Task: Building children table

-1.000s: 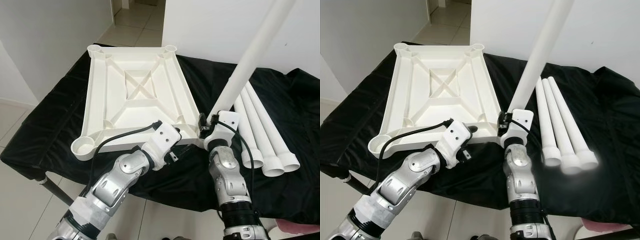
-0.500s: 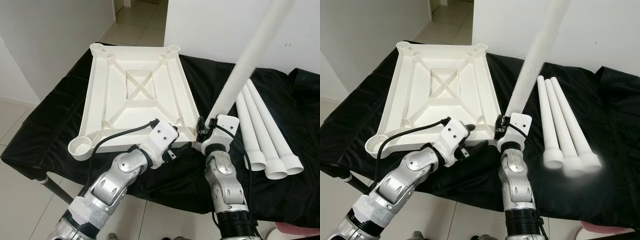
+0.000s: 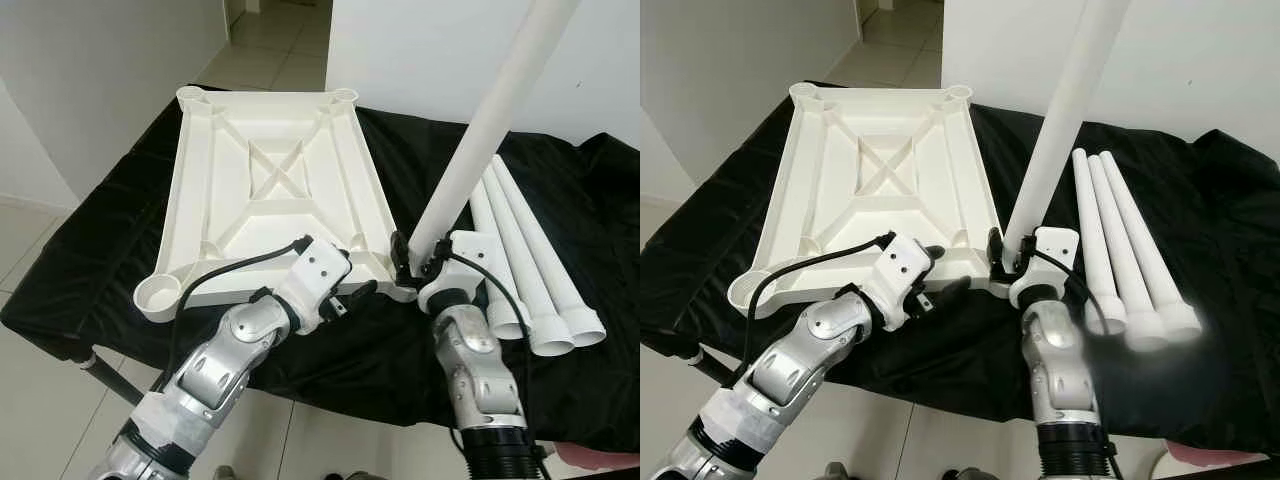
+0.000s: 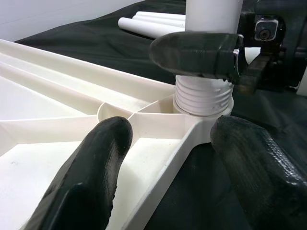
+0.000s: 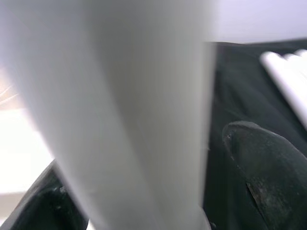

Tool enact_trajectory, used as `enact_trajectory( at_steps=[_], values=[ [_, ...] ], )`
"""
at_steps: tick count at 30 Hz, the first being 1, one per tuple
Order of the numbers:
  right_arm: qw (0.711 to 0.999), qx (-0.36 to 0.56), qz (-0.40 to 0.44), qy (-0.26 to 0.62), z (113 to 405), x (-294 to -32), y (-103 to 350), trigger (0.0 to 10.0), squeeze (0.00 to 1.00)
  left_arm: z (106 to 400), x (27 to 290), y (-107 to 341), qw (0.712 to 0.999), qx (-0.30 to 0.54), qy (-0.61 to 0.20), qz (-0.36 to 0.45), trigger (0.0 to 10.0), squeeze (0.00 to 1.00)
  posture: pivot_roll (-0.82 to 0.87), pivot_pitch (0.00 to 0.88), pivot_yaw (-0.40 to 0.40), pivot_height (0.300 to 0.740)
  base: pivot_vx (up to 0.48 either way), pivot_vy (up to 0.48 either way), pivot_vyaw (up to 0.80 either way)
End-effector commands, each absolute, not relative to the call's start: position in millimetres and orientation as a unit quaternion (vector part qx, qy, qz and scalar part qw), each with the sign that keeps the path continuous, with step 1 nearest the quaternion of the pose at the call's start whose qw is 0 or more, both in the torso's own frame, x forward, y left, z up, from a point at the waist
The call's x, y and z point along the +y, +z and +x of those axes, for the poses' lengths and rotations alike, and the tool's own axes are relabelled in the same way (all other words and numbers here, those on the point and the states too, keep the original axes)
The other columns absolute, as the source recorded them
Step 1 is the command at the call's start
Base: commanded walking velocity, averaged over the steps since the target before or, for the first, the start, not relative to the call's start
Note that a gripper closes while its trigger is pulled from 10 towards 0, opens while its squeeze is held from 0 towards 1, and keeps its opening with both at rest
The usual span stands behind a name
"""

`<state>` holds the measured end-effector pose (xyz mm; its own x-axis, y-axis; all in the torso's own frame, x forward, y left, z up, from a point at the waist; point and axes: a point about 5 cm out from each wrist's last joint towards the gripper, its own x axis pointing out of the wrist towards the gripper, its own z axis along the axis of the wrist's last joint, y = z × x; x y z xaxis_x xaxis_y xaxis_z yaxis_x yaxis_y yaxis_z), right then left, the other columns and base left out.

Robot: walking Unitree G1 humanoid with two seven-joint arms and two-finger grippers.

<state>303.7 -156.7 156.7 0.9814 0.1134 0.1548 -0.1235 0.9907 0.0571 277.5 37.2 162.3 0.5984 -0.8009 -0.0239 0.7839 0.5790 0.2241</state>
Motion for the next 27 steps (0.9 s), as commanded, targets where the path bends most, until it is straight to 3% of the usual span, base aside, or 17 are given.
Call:
enact_trajectory(
  at_steps=[1,13,14,15,16,17,18,27],
  values=[
    [0.991,-0.091,0.013,0.094,308,-163,160,10.0,0.00,276,38,156,0.875,-0.021,-0.471,0.111,10.0,0.00,0.01,0.073,-0.038,0.740,0.000,0.000,0.00],
    [0.967,-0.093,-0.042,0.233,321,-164,163,10.0,0.00,272,33,156,0.869,-0.022,-0.482,0.112,10.0,0.00,0.01,0.063,-0.035,0.740,0.000,0.000,0.00],
    [0.965,-0.091,-0.044,0.242,323,-164,163,8.7,0.00,271,32,155,0.868,-0.022,-0.483,0.113,10.0,0.00,0.01,0.063,-0.035,0.740,0.000,0.000,0.00],
    [0.965,-0.091,-0.044,0.242,323,-164,163,8.7,0.00,271,32,155,0.868,-0.022,-0.483,0.113,10.0,0.00,0.01,0.063,-0.035,0.740,0.000,0.000,0.00],
    [0.962,-0.088,-0.047,0.254,324,-164,161,4.4,0.00,271,32,156,0.867,-0.022,-0.484,0.113,10.0,0.00,0.01,0.062,-0.037,0.740,0.000,0.000,0.00],
    [0.960,-0.086,-0.048,0.260,325,-165,161,4.4,0.00,270,32,156,0.867,-0.022,-0.484,0.113,10.0,0.00,0.02,0.062,-0.038,0.740,0.000,0.000,0.00],
    [0.960,-0.081,-0.049,0.262,326,-166,159,0.0,0.00,270,32,156,0.868,-0.022,-0.484,0.113,10.0,0.00,0.02,0.061,-0.040,0.740,0.000,0.000,0.00],
    [0.964,-0.054,-0.029,0.257,329,-176,147,0.0,0.00,270,33,156,0.870,-0.021,-0.480,0.112,10.0,0.00,0.02,0.059,-0.045,0.740,0.000,0.000,0.00]
  ],
)
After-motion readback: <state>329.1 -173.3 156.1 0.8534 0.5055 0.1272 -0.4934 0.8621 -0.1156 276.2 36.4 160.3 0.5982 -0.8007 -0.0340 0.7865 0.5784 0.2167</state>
